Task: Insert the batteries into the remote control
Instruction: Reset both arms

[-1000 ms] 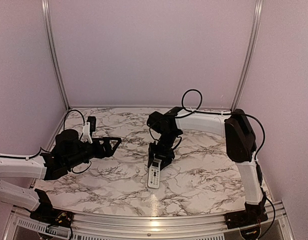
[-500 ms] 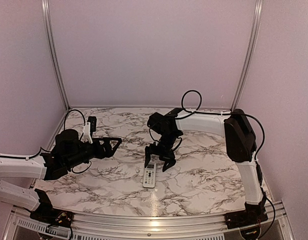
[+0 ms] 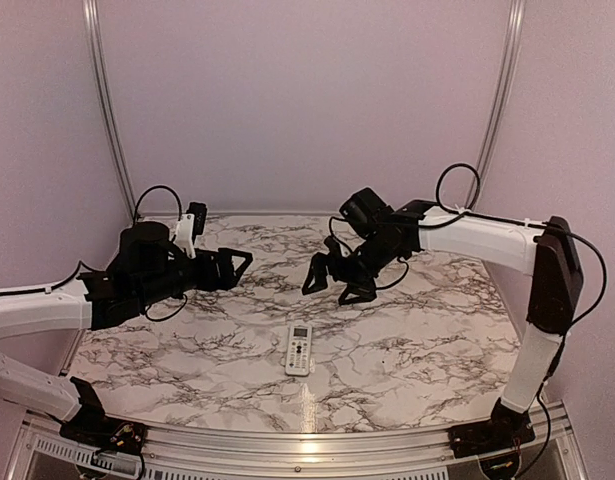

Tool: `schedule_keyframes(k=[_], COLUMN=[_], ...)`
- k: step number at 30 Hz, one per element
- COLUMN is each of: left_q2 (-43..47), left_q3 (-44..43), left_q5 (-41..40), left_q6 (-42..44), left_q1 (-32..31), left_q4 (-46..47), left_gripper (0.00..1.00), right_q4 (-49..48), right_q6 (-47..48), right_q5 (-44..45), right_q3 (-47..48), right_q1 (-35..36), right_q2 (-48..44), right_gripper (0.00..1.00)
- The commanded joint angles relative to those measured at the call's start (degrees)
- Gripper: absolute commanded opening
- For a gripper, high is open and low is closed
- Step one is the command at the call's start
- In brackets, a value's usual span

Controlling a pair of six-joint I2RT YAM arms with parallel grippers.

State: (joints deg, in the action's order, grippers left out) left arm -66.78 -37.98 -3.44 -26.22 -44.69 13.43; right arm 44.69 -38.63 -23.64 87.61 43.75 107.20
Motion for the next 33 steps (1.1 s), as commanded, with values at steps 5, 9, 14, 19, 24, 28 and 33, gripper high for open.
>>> schedule_keyframes(k=[5,9,14,19,24,28,33], left_q2=[-5.6,-9.2,-14.4,-16.9,-18.3,-17.6,-15.9], left_q3=[-15.1,-22.4,-27.0,-22.3,-16.4,-13.4,-12.3], left_q5=[-0.4,1.0,2.4,5.1,6.1,5.5,2.3], left_q6=[3.8,6.2,6.6,3.9,0.9,0.0,0.7], left_q1=[2.6,4.4,6.8,8.4,10.4,10.6,10.7], left_q4=[-17.7,-23.6,-28.6,-25.3,-20.6,-17.7,-16.8], left_gripper=[0.99,0.99,0.99,0.99,0.99,0.99,0.99], right_q4=[-17.8,-26.2,-38.5,-47.7,-54.9,-58.6,-59.8], right_q6=[12.1,16.3,18.8,22.5,22.7,20.7,20.1], right_q5=[4.3,4.1,3.2,7.1,8.8,7.7,7.2], right_q3=[-12.3,-21.8,-34.6,-45.6,-53.6,-56.2,-56.3], right_q1=[-6.6,-9.7,-13.9,-16.1,-17.4,-18.0,-18.0], right_q2=[-17.0,-26.3,-36.1,-43.0,-44.6,-43.2,-42.6], right_gripper=[0.99,0.99,0.99,0.99,0.99,0.99,0.99])
